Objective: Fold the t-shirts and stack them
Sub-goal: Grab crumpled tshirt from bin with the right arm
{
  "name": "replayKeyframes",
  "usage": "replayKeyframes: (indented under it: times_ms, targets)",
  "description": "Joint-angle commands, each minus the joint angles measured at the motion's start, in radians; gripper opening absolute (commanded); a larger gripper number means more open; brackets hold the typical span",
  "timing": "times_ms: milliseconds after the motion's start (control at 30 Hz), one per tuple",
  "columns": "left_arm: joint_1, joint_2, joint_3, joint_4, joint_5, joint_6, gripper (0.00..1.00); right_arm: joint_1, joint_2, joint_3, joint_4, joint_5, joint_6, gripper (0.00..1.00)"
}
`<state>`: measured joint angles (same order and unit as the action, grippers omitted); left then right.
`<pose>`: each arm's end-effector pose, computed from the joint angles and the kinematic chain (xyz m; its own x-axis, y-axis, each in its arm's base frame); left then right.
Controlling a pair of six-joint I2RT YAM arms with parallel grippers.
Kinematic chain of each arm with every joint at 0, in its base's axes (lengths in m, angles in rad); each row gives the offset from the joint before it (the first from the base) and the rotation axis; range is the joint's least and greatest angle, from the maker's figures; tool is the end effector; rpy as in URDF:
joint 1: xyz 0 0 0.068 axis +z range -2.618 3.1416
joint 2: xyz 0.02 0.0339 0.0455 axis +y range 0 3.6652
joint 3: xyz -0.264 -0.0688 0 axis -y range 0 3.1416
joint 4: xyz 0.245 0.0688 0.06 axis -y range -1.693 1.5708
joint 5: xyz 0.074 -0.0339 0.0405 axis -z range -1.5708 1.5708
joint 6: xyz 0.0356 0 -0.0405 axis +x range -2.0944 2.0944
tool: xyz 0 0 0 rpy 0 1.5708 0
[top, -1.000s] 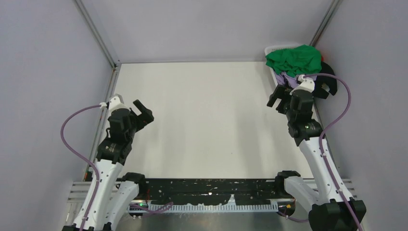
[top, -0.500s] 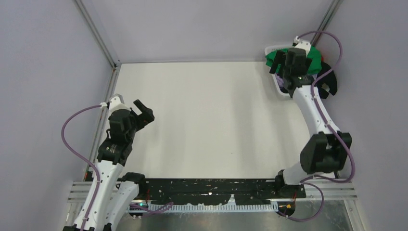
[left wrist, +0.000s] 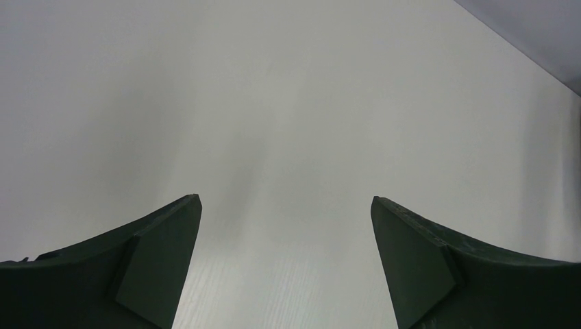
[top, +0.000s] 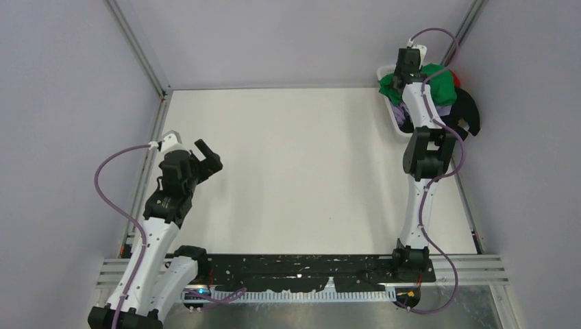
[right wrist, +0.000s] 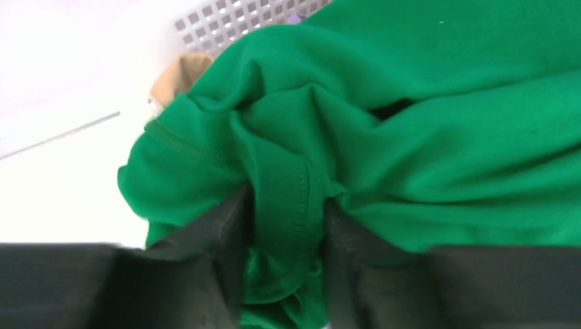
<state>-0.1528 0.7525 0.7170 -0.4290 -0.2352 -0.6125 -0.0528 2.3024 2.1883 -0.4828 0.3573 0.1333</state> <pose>0.1706 -0.0179 0.2965 -0.3290 -0.5150 -0.7915 -0.3019 0.8516 -0.4286 0.5340 -0.0407 0.2813 -0.5114 0.1517 -0.8459 0.4099 0.9082 -0.0849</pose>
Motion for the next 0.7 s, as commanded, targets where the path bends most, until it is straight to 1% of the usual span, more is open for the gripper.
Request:
replayKeyframes:
  times_ms: [0,67,200,333,400,467,500,533,567,600,667]
  targets:
    - [0.001,0.016,0.046,0.043,0.003,0.021,0.99,-0.011,0.026,0.160,-0.008,-0.038,0.002,0.21]
    - [0.001,0.023,0.048,0.047,0.018,0.023,0.99,-0.010,-0.014,0.187,0.013,-0.061,-0.007,0.08]
    - [0.001,0.027,0.036,0.074,0.039,0.015,0.99,0.000,-0.163,0.162,0.083,-0.062,-0.049,0.05]
    - [0.001,0.036,0.034,0.079,0.075,0.008,0.99,0.023,-0.326,0.116,0.117,-0.112,-0.089,0.05]
    - [0.001,0.036,0.034,0.084,0.098,0.007,0.99,0.040,-0.414,0.071,0.110,-0.164,-0.086,0.05]
    - [0.001,0.031,0.033,0.088,0.114,0.002,0.99,0.051,-0.498,0.036,0.091,-0.263,-0.054,0.05]
    - [0.001,0.028,0.032,0.091,0.125,-0.001,0.99,0.052,-0.558,0.022,0.090,-0.361,-0.039,0.05]
    - [0.001,0.024,0.030,0.094,0.137,-0.002,0.99,0.084,-0.587,-0.007,0.092,-0.414,-0.012,0.05]
    - [0.001,0.019,0.026,0.097,0.147,-0.004,0.99,0.096,-0.636,-0.018,0.091,-0.520,0.002,0.05]
    - [0.000,0.015,0.023,0.098,0.157,-0.004,0.99,0.122,-0.656,-0.035,0.089,-0.571,0.027,0.05]
    - [0.001,0.002,0.016,0.096,0.166,-0.009,0.99,0.181,-0.709,-0.053,0.090,-0.738,0.054,0.05]
